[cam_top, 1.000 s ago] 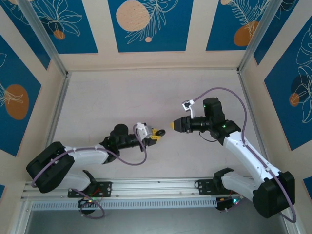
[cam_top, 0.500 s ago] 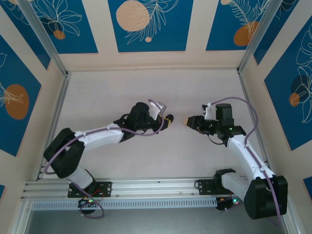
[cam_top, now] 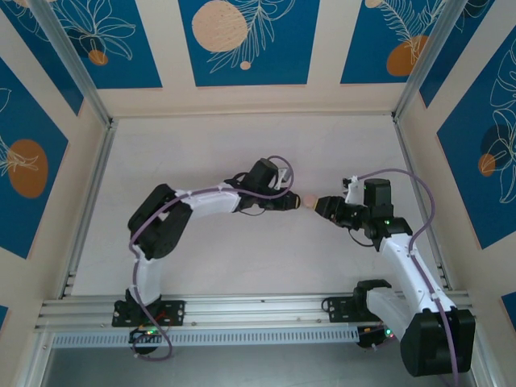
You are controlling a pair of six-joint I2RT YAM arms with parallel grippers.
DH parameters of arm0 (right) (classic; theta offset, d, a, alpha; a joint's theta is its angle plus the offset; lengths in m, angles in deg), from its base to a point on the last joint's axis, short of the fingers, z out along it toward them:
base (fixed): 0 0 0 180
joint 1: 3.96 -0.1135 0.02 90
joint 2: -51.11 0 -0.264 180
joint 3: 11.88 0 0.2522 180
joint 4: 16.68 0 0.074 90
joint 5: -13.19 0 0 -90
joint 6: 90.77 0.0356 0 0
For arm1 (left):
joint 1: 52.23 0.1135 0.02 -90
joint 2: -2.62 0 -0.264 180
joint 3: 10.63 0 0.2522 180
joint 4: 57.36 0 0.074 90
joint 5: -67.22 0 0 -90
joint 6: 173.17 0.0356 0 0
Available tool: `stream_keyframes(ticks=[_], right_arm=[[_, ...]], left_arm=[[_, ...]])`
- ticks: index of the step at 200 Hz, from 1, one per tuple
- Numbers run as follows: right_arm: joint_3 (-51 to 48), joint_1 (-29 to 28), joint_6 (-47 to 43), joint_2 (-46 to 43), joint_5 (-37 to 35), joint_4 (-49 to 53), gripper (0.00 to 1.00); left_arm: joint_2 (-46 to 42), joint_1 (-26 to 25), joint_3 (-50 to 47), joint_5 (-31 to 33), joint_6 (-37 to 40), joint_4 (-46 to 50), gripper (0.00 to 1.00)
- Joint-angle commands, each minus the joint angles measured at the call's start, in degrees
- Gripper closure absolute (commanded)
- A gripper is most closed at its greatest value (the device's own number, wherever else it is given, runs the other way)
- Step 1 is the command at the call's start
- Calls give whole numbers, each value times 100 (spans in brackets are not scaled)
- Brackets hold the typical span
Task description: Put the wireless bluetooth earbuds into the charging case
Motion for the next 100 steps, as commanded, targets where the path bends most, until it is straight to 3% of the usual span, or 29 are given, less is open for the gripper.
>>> stream_keyframes(ticks=[1,100], right_arm=[[-96,50,30,-97,94,111,62],[-219,109,49,-164,136,128,62]], left_arm=[[287,16,332,-356,-582,145,93],[731,272,580,-261,-840,25,90]])
